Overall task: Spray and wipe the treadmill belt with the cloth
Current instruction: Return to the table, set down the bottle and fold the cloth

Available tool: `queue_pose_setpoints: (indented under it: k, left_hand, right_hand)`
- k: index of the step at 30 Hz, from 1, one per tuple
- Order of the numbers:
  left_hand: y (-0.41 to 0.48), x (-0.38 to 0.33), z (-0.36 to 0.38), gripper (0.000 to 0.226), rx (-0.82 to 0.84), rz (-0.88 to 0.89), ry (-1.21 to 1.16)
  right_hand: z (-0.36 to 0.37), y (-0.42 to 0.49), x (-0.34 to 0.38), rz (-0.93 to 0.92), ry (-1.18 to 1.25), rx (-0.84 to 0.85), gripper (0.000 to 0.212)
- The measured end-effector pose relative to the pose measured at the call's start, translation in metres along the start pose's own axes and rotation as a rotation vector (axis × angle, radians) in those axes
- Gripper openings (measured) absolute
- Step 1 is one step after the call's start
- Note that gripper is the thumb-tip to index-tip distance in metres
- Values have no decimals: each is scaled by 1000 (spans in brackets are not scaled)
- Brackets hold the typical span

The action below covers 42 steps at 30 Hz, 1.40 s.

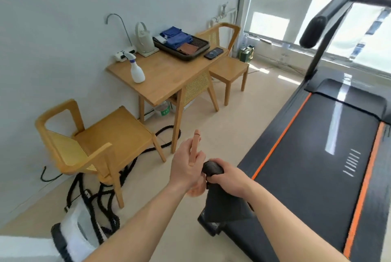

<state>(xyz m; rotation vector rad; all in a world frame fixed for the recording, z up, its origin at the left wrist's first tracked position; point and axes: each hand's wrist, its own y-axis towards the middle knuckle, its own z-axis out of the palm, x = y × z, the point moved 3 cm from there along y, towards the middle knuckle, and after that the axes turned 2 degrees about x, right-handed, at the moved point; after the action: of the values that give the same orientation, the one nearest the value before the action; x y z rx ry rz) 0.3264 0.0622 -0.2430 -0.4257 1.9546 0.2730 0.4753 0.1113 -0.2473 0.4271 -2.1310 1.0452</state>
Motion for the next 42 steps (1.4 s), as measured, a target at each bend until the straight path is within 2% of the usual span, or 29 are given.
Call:
queue_pose_setpoints:
  k: [2, 4, 7, 9, 17, 23, 30, 34, 38, 42]
  left_hand:
    - [26, -9, -13, 23, -39, 23, 59]
    - [56, -18, -28, 18, -68, 55, 147]
    - [104, -28, -51, 29, -122, 111, 256]
    - [141, -28, -64, 27, -149, 122, 355]
    - [323, 14, -122, 47, -82, 14, 571]
    - [461, 80, -157, 52, -28, 35, 533]
    - [580, 138, -167, 42, -147, 29, 448]
    - [623, 154, -164, 43, -199, -6, 420]
    - [641, 180, -155, 57, -227, -120, 406]
    - [639, 196, -143, 66, -296, -242, 364]
  right_hand:
    - [-15, 24, 15, -16, -20, 17, 62]
    - [-26, 50, 31, -23, -17, 2, 60]
    - [-44, 91, 52, -9, 66, -77, 41]
    - [-54, 120, 69, 13, 142, -114, 33]
    - [-81, 274, 130, 71, 313, -310, 15]
    - [-98, 396, 176, 211, 501, -401, 11]
    - [-127, 481, 196, 260, 592, -405, 11]
    - [-156, 517, 191, 271, 684, -399, 12]
    - [-189, 554, 194, 308, 897, -360, 22]
    - [-223, 593, 205, 334, 1155, -213, 30]
